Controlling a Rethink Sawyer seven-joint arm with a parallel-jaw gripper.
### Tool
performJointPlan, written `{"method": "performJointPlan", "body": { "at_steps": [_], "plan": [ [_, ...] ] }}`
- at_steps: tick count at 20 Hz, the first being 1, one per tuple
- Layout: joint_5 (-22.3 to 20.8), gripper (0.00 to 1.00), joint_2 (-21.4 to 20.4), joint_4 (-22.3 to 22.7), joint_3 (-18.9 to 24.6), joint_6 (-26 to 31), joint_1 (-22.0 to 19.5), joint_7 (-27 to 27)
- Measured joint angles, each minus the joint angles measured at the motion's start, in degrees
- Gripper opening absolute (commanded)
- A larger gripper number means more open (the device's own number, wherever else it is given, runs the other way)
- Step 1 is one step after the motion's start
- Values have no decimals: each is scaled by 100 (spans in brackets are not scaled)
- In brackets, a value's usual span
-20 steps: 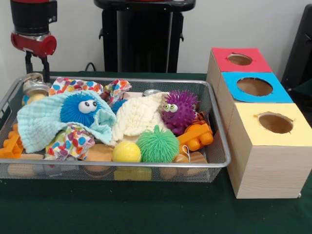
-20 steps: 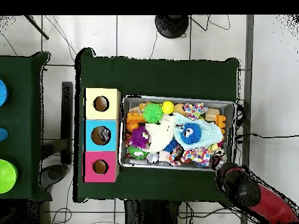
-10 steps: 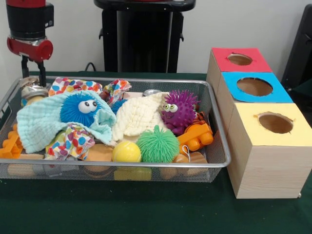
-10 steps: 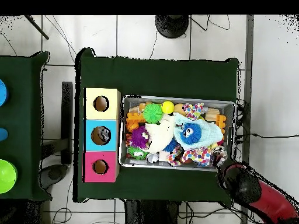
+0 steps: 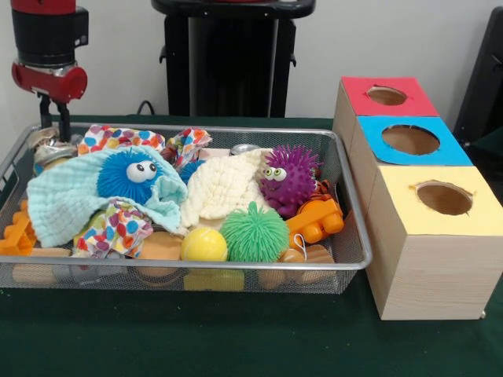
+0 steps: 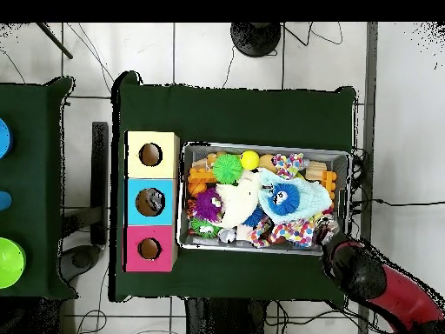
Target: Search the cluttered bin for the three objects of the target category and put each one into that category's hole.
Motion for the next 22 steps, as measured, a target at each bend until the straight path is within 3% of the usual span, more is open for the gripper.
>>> {"method": "performJointPlan", "body": {
  "at_steps": [14,22],
  "plan": [
    [-4,0,-126,-53,-36,4,145,0],
    [23,0,-785,-51,-217,380,1224,0]
  ]
}}
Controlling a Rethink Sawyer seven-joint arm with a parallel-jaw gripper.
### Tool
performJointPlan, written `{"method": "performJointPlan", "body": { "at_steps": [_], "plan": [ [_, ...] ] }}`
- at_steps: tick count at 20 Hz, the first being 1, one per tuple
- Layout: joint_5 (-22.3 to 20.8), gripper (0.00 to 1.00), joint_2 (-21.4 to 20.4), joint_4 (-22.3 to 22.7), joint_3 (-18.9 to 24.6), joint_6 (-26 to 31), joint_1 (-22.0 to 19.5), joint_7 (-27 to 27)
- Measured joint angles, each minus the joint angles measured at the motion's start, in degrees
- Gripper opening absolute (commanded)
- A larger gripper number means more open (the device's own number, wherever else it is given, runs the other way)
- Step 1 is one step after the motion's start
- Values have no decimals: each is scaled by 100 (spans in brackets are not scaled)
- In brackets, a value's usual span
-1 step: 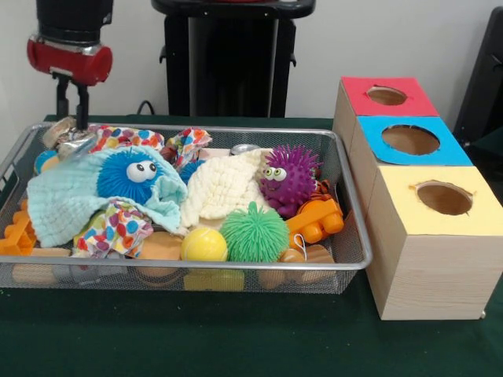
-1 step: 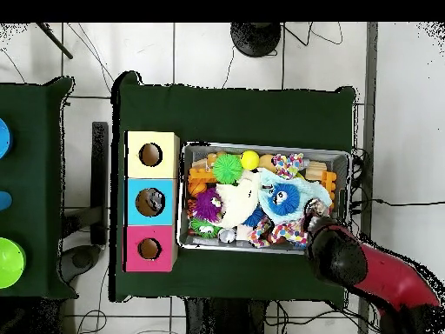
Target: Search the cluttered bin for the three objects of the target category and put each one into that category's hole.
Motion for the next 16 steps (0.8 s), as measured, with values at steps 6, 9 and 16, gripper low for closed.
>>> {"method": "performJointPlan", "body": {
  "at_steps": [6,9,16],
  "plan": [
    [64,0,-420,-29,9,607,583,0],
    [61,0,-531,-76,9,829,719,0],
    [-6,0,-699,-395,1,1096,965,0]
  ]
}}
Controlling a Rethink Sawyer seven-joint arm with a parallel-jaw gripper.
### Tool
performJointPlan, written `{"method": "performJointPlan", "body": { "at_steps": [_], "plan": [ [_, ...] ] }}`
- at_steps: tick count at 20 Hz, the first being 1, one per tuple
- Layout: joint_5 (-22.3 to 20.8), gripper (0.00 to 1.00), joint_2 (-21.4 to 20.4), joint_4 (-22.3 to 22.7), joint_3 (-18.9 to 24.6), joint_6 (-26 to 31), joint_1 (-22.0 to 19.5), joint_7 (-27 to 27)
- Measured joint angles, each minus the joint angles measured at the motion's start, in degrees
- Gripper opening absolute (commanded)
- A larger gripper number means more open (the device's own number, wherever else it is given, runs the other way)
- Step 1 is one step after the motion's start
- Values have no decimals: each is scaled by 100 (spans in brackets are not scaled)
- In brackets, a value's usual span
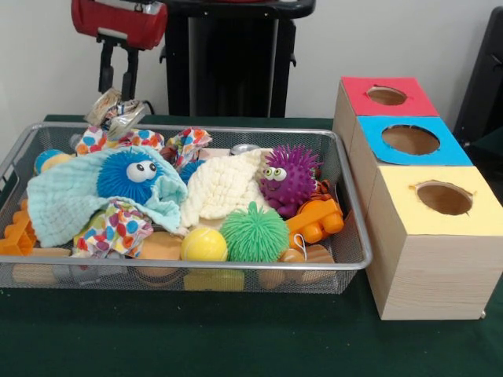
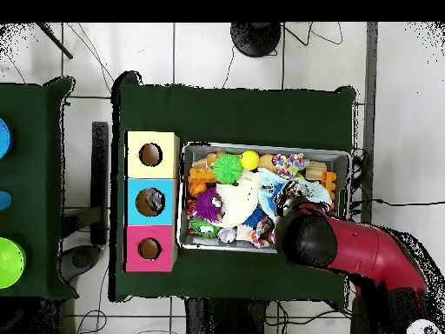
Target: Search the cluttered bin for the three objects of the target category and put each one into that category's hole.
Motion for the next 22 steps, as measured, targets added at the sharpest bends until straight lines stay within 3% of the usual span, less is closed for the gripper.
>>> {"method": "performJointPlan", "body": {
  "at_steps": [9,22],
  "plan": [
    [-331,0,-11,-325,-54,1,251,0],
    [-333,0,163,-333,-113,1,868,0]
  ]
}}
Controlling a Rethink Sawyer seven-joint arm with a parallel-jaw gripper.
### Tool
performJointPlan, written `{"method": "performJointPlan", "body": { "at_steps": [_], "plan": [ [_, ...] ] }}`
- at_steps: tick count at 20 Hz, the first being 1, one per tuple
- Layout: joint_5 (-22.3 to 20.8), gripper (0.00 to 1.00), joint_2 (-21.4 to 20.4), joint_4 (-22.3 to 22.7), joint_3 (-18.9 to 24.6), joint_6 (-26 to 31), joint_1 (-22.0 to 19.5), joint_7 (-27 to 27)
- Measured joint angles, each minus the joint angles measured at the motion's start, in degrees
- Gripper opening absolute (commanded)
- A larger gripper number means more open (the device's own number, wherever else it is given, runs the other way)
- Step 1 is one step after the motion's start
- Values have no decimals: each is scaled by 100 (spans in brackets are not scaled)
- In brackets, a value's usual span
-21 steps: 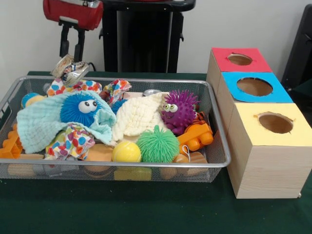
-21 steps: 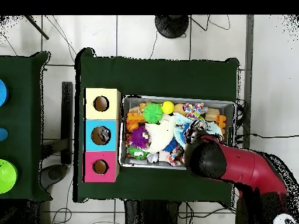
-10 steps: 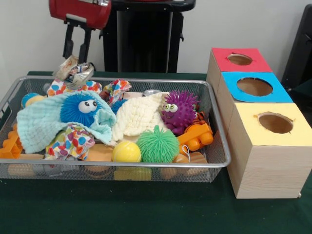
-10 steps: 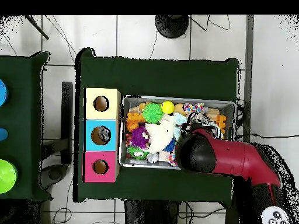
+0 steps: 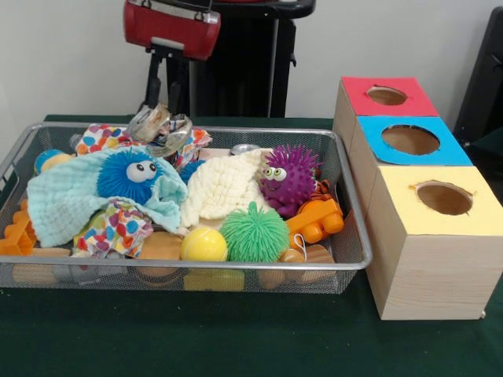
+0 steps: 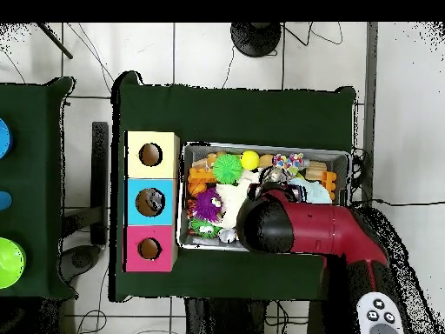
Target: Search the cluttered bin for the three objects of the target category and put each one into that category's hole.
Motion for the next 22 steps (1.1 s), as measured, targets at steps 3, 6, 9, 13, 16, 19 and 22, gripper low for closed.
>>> {"method": "performJointPlan", "body": {
  "at_steps": [3,6,9,13,16,19,22],
  "plan": [
    [6,0,54,-1,-35,0,120,0],
    [47,0,93,1,-63,0,183,0],
    [147,0,92,1,-109,6,249,0],
    [321,0,58,0,-247,148,445,0],
    [409,0,30,1,-319,293,597,0],
    [509,0,-2,1,-378,479,766,0],
    [604,0,-9,1,-414,537,863,0]
  ]
}}
